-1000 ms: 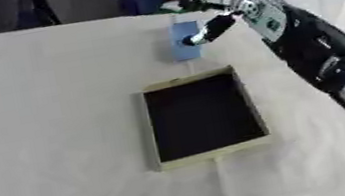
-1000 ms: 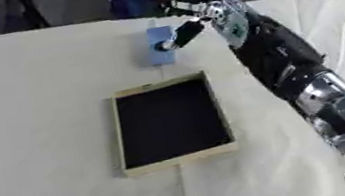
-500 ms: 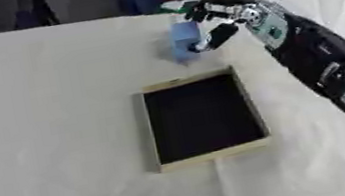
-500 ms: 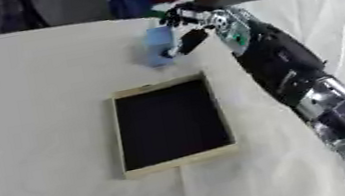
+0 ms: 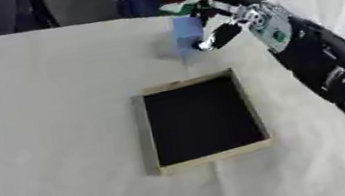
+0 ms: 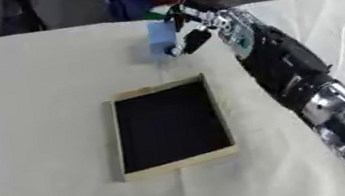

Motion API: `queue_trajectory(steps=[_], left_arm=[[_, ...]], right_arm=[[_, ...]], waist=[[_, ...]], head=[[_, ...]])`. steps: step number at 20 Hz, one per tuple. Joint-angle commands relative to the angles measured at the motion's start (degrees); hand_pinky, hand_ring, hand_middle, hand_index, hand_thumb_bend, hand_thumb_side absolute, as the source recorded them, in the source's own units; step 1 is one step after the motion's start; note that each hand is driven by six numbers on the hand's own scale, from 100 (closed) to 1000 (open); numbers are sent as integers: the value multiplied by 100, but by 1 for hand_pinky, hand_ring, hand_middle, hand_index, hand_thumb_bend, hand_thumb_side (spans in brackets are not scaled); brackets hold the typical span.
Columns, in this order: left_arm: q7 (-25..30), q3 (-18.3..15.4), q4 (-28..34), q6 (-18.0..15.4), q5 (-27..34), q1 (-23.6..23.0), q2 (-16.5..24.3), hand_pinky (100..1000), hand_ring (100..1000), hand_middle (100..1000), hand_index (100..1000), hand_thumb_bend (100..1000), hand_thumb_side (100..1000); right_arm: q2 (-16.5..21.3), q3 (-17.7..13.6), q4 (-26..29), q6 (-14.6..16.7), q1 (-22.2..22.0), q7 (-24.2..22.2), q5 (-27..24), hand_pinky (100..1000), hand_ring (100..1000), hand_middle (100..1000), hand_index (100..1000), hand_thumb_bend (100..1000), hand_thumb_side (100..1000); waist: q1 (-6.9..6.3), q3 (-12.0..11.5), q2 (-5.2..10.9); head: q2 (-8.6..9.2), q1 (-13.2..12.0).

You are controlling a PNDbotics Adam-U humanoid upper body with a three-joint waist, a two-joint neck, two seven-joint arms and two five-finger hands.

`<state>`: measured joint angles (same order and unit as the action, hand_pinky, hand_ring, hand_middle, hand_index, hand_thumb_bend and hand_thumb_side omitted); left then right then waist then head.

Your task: Pick up objects on the table and place them in the box.

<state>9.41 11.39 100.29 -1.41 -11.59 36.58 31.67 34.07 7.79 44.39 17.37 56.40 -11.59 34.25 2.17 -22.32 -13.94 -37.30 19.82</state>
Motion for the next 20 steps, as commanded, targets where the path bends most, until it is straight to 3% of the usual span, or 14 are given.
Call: queue_trajectory(steps=[1,8,13,20], left_arm=[[-41,-74,16,0,23,5,156,754,806,840,889,345,808],[-225,-246,-78,29,28,-272,317,751,806,839,889,341,809],[-318,-313,-146,37,29,-375,359,750,806,839,889,340,808],[-312,-294,-176,22,24,-349,316,750,806,839,889,340,808]], right_arm=[[237,105,564,66,62,-23,-292,778,693,500,653,361,257],[572,714,2307,264,-426,-655,-1119,789,704,506,660,342,254],[751,1172,3608,186,-914,-1292,-1635,795,714,514,667,337,256],[405,1597,3922,132,-1152,-1870,-1588,796,725,534,686,340,248]], waist=[[-40,65,180],[-40,539,365],[-26,803,426],[-51,890,425]], head=[[-24,-86],[-202,-456],[-262,-595],[-253,-606]])
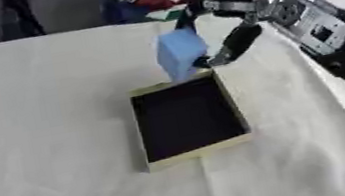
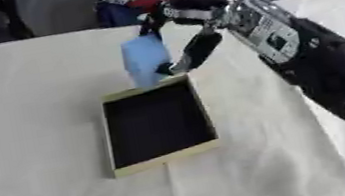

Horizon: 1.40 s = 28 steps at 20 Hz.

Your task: Pick up objects on the table and place them in the box.

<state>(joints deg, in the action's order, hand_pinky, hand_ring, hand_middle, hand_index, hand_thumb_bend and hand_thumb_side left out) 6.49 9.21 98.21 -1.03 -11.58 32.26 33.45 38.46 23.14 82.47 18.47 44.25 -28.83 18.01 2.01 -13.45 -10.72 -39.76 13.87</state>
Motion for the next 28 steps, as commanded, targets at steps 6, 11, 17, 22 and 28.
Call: queue_trajectory(steps=[6,11,17,22,28], left_arm=[[4,-54,32,-18,27,112,98,750,806,839,889,339,809],[21,-38,37,-18,30,136,70,750,806,839,889,339,809],[28,-25,32,-15,32,135,55,750,806,840,889,339,809],[20,-31,26,-12,32,121,54,750,806,840,889,338,809],[-45,-75,11,-3,47,50,77,748,807,840,888,337,807]], right_arm=[[-427,216,-234,203,25,-86,491,803,748,613,775,349,256],[-621,261,-590,423,-10,114,970,810,766,664,833,363,278],[-634,288,-723,689,-53,298,1479,851,847,842,959,413,339],[-459,124,-523,777,-86,346,1490,879,885,918,988,447,383],[155,-441,502,285,-290,928,507,852,848,880,962,458,416]], waist=[[-65,14,101],[-84,20,100],[-94,65,105],[-108,115,128],[-109,257,188]], head=[[8,4],[25,7],[23,9],[16,-25],[-23,-148]])
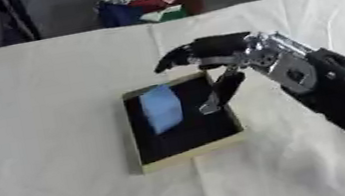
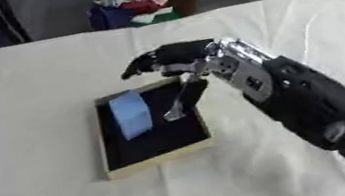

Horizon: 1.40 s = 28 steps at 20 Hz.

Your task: Pick up objects on the table and place them in the box.

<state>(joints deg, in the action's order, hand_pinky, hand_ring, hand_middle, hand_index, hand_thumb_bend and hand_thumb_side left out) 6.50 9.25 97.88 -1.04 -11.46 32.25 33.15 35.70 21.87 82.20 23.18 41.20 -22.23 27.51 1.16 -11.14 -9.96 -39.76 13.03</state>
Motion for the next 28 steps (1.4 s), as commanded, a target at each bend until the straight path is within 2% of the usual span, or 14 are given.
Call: queue_trajectory(steps=[1,6,9,10,14,15,16,17,21,24,28], left_arm=[[-62,-88,43,-2,39,35,110,747,806,841,888,337,806],[-152,-139,29,4,56,-46,116,744,806,840,888,336,804],[-173,-140,25,2,60,-52,113,744,806,840,888,336,804],[-176,-141,25,2,61,-53,111,740,805,839,887,335,802],[-285,-232,43,8,103,-161,91,740,804,839,887,334,803],[-294,-236,49,10,107,-173,83,740,802,840,887,334,804],[-306,-246,56,13,109,-191,77,739,802,840,887,347,764],[-317,-253,65,15,111,-202,68,739,801,840,887,334,803],[-334,-257,104,19,115,-233,16,737,800,839,887,334,804],[-333,-258,134,22,116,-258,-2,737,800,839,887,334,803],[-354,-273,148,28,122,-283,-39,736,800,840,887,334,802]], right_arm=[[568,-447,768,-298,-63,420,-658,848,841,873,957,457,420],[1048,-1177,1715,-935,-640,1318,-1652,819,803,835,927,442,434],[1135,-1279,1970,-1148,-767,1463,-1883,819,803,835,927,442,434],[1143,-1289,2006,-1184,-780,1470,-1908,784,768,814,892,401,420],[853,-1724,2044,-1474,-1217,1738,-2193,781,772,826,884,395,412],[820,-1861,2129,-1542,-1354,1822,-2278,776,773,833,880,382,398],[736,-2006,2220,-1611,-1499,1912,-2368,774,772,832,879,327,373],[647,-2152,2319,-1662,-1646,2002,-2458,772,770,831,879,378,393],[426,-2664,2698,-1695,-2257,2387,-2758,768,767,831,878,372,380],[306,-2703,2836,-1723,-2526,2712,-2743,766,765,831,878,371,370],[221,-2567,2856,-1748,-2689,3149,-2606,764,762,827,876,371,361]], waist=[[-25,58,121],[-28,207,139],[-27,218,138],[-28,220,137],[-68,494,81],[-76,526,68],[-80,559,58],[-77,569,42],[-48,524,-9],[-40,540,-37],[-34,512,-65]], head=[[-25,-91],[-51,-206],[-53,-213],[-55,-218],[-169,-481],[-225,-517],[-292,-554],[-361,-585],[-432,-606],[-435,-635],[-436,-681]])
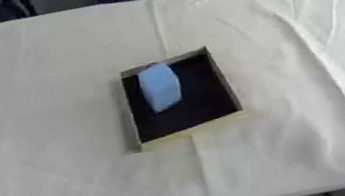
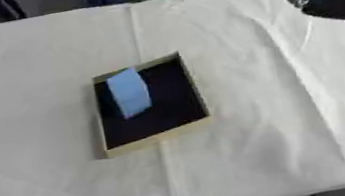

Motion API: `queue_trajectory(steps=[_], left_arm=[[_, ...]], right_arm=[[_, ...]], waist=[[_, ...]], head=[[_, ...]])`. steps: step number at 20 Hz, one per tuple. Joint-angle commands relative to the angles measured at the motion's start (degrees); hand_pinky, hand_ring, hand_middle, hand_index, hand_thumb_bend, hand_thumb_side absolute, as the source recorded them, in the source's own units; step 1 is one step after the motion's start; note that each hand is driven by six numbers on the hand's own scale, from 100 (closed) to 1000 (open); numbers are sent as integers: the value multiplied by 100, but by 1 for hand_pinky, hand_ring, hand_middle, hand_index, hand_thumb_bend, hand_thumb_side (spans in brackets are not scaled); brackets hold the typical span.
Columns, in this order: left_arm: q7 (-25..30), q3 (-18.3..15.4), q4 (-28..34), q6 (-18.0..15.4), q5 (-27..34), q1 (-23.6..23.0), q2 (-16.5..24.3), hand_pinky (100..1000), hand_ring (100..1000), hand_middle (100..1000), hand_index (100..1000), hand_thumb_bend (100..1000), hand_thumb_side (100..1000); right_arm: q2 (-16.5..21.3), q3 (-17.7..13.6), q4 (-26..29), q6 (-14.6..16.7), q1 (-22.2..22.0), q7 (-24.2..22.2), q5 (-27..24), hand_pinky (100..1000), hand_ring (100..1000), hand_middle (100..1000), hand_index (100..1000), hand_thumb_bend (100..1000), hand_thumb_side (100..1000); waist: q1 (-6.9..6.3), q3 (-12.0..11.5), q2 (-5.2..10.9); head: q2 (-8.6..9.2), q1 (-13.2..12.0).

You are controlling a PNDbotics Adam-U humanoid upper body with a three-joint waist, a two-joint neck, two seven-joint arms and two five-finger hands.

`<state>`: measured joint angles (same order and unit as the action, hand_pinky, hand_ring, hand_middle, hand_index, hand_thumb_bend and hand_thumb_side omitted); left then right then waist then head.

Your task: Pick up objects on the table and place them in the box.

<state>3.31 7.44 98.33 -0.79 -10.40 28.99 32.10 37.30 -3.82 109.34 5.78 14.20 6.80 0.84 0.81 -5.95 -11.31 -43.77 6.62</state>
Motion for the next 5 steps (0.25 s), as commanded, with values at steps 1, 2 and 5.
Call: queue_trajectory(steps=[1,2,5], left_arm=[[-42,-94,102,4,18,37,62,735,801,840,887,334,801],[-51,-97,98,5,21,32,58,734,802,840,887,333,800],[-84,-105,86,-2,46,14,43,732,802,839,887,332,797]], right_arm=[[49,43,137,-12,-11,341,92,763,760,825,875,372,361],[36,76,129,-16,-28,414,121,762,759,823,874,373,361],[6,131,122,-19,-60,500,178,761,754,815,874,370,366]], waist=[[2,-13,67],[5,-17,64],[12,-20,69]], head=[[-35,-43],[-35,-40],[-35,-51]])
